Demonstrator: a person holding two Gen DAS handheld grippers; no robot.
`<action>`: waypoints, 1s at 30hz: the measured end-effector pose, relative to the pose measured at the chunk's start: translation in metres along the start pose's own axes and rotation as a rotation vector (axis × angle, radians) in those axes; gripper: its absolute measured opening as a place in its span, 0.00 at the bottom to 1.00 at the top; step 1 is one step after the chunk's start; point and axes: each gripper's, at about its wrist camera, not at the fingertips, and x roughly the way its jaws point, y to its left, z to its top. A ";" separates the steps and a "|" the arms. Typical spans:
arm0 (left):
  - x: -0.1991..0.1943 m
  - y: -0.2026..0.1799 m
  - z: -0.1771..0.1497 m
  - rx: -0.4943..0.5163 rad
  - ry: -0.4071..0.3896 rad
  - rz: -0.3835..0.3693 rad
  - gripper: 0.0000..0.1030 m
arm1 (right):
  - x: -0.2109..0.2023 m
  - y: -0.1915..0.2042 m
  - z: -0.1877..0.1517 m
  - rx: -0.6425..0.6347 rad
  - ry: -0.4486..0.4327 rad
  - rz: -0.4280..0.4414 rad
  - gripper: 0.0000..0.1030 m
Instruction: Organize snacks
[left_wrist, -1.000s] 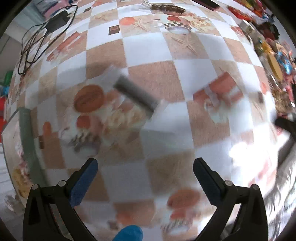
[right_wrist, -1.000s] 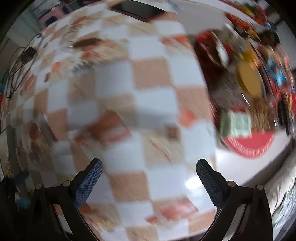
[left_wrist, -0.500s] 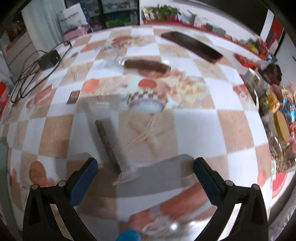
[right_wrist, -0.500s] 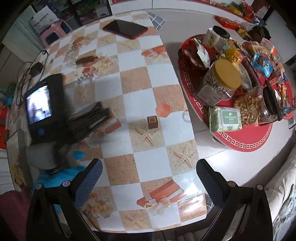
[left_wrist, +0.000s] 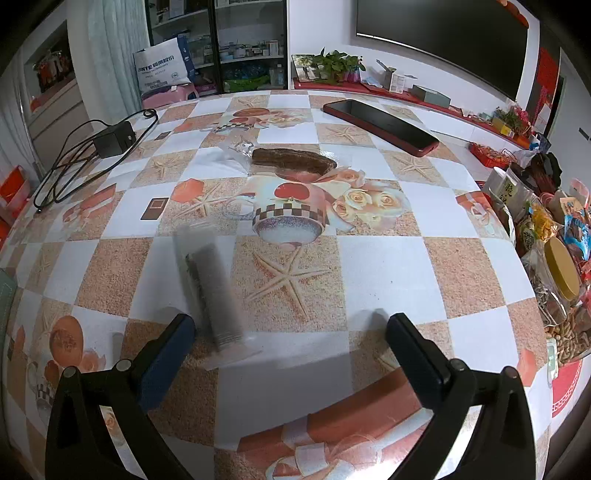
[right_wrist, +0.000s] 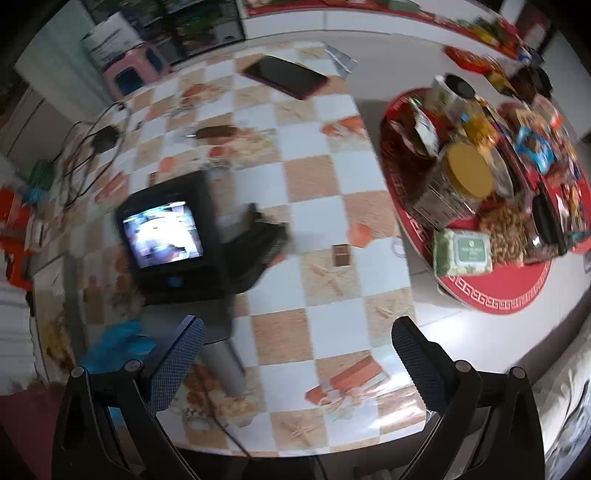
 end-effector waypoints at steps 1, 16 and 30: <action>0.000 0.000 0.000 0.000 0.000 0.000 1.00 | -0.003 0.006 -0.001 -0.012 -0.005 0.004 0.99; 0.000 0.000 -0.002 0.001 0.000 0.001 1.00 | -0.053 0.144 -0.046 -0.393 -0.093 -0.009 0.99; -0.001 0.000 -0.004 0.003 0.001 0.001 1.00 | -0.064 0.154 -0.045 -0.402 -0.140 0.047 0.99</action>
